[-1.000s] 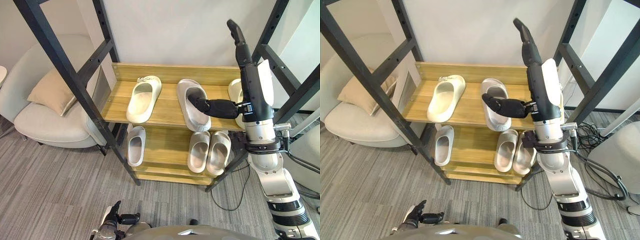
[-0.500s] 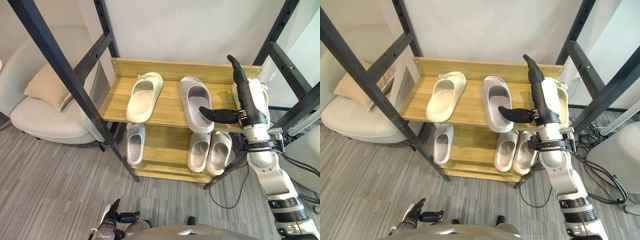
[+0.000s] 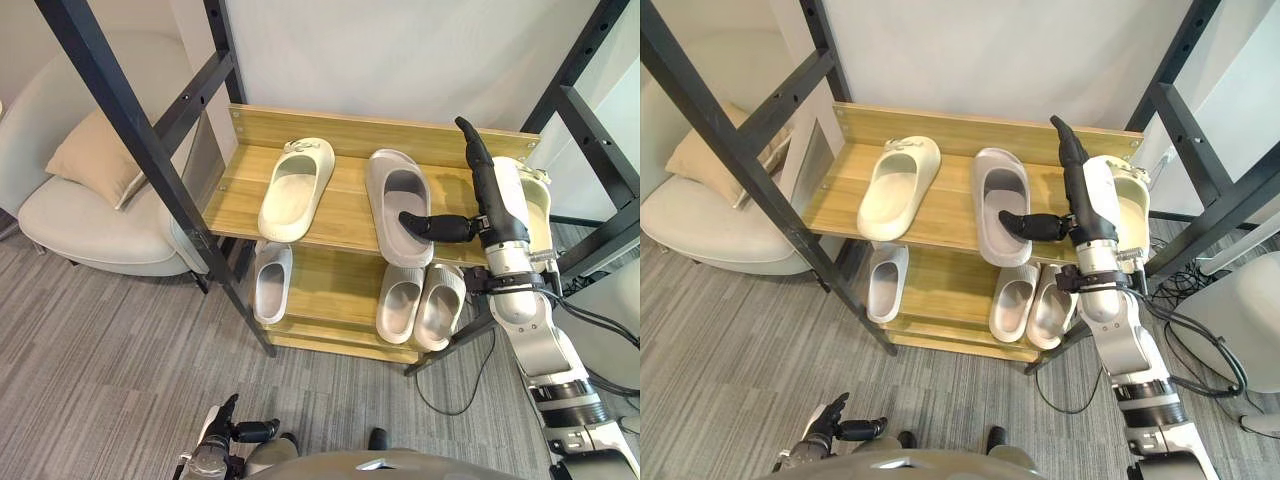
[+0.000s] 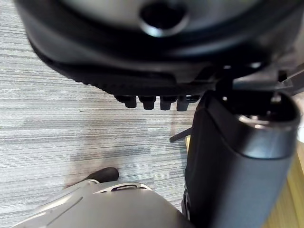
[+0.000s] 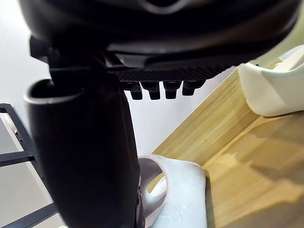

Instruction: Organize the slippers on the shoe rack

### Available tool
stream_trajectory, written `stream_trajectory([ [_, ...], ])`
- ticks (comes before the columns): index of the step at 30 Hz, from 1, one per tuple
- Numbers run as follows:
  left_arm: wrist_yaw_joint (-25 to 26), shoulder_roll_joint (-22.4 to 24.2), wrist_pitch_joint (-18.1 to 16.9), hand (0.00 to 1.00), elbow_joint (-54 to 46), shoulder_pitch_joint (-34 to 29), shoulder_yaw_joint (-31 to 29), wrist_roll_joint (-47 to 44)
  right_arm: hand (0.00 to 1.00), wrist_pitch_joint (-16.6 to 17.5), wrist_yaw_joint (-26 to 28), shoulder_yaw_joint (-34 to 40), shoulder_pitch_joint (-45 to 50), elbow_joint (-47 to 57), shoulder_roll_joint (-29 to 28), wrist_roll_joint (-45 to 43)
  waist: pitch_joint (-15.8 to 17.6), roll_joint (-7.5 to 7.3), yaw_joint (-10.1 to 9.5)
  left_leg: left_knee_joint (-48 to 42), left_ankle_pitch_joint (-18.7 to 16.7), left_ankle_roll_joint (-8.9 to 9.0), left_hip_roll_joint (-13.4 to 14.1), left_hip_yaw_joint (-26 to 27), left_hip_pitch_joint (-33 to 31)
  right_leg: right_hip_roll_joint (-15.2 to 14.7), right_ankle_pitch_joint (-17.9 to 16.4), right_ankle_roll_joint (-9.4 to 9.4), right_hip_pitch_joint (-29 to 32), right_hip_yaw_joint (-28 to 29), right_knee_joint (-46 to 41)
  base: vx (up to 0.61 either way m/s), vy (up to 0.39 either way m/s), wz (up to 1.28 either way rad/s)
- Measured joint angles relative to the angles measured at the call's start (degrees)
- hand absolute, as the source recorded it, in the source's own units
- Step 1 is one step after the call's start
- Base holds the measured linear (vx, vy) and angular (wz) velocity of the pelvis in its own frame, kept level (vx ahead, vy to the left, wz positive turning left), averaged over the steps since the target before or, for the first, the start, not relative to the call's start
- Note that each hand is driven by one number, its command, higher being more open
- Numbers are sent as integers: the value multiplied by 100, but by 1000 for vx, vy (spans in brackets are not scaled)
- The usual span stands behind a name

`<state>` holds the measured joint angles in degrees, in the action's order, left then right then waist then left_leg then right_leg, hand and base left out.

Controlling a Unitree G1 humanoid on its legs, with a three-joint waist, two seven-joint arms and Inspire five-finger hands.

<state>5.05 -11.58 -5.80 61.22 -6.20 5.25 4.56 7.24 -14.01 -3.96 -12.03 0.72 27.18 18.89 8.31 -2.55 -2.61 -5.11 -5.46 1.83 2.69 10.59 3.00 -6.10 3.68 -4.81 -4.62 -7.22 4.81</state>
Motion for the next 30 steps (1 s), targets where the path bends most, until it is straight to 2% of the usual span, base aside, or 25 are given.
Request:
stream_trajectory([
  [1,-7,-6,0,100,-12,0,-2,0,100,0,2,-30,-85,-80,0,-46,5,-15,-12,0,0,0,-1,-1,-7,0,1,0,7,0,0,0,0,0],
  [2,-8,-14,-1,100,-18,0,-6,-1,0,-1,5,-103,-205,-197,0,-112,11,-29,-15,0,0,0,-3,-3,-15,-2,2,0,14,-1,0,0,0,0],
  [12,-41,-61,-46,100,-37,4,-24,-65,0,73,269,-639,-948,-1011,3,-754,56,-120,-61,4,5,-8,-14,-23,-48,-4,11,2,48,-10,0,0,0,0],
  [17,-46,-72,-45,100,-98,7,-27,-67,0,80,288,-684,-1205,-1194,22,-776,77,-156,-136,14,9,-13,-20,-39,-52,-5,11,2,50,-26,1,0,0,0],
  [30,-83,-59,-39,100,-123,6,-125,-64,0,126,466,-682,-1135,-913,220,-780,93,-191,-134,76,18,-29,-23,-48,-6,-7,57,9,31,-60,-1,2,0,1],
])
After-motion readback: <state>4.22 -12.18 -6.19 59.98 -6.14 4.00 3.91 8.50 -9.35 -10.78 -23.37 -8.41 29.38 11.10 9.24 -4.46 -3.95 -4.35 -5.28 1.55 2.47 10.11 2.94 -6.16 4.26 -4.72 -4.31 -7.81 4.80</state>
